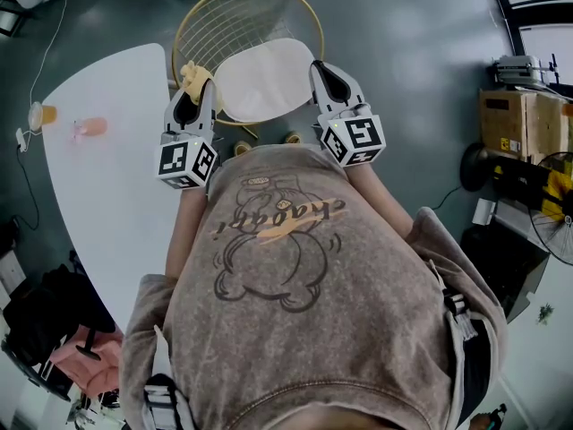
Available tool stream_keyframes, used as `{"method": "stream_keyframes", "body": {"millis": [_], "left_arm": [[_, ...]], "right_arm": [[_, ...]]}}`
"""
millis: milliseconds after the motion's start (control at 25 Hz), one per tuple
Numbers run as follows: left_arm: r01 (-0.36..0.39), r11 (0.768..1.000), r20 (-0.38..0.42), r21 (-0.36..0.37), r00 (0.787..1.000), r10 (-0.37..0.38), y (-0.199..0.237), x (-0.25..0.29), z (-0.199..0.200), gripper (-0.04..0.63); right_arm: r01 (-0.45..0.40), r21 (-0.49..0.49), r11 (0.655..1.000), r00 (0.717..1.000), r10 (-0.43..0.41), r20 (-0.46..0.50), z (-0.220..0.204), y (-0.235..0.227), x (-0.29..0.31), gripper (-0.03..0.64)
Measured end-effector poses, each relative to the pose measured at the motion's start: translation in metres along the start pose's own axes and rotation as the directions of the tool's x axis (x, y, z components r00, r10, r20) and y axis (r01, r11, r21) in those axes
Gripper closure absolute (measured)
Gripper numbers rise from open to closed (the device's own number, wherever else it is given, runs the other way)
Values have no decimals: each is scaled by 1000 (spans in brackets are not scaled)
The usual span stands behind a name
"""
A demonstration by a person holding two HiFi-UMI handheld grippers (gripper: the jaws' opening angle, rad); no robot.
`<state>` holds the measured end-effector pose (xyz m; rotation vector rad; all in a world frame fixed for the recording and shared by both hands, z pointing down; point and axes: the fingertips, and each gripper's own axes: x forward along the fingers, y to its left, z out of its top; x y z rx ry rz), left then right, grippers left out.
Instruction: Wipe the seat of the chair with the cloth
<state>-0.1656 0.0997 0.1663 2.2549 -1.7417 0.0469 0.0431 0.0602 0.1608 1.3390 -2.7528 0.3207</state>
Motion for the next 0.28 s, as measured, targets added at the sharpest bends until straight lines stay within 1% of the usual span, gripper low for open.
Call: {"method": "stream_keyframes", "body": {"millis": [280], "left_arm": [[-3,1000,-18,1,1000,3,-2,-1,-6,486]], "right_arm": [[1,5,1000,1000,-1,-5,-1,0,-2,591]]}}
